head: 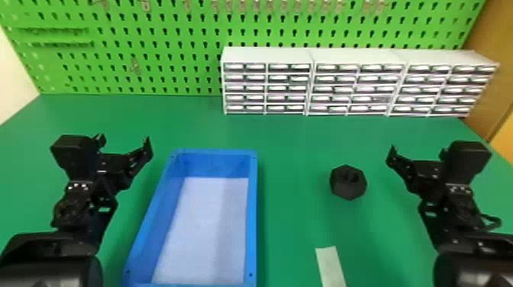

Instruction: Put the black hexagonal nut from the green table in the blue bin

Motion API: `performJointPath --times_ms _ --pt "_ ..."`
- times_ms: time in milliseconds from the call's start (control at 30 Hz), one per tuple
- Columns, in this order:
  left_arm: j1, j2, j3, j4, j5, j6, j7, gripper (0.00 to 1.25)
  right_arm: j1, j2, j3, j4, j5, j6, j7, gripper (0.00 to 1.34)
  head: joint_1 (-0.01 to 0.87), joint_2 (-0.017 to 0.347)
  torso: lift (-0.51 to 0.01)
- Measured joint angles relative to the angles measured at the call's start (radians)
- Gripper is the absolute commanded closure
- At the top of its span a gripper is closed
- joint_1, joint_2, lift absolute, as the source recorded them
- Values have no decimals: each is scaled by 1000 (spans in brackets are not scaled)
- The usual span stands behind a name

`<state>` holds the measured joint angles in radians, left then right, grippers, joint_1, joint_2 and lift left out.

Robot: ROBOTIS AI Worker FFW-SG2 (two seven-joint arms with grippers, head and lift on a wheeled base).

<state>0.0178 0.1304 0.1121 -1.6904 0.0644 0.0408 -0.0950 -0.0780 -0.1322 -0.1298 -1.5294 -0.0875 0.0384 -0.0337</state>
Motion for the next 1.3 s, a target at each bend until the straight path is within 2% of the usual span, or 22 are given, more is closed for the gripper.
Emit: performJointPath --times_ms 933,1300 --pt "1 0 -3 0 3 0 0 248 -1 -1 1 -1 -10 22 20 116 686 52 -97" --pt "1 0 -3 0 3 0 0 248 -38 -2 -25 -31 1 126 75 116 686 52 -97"
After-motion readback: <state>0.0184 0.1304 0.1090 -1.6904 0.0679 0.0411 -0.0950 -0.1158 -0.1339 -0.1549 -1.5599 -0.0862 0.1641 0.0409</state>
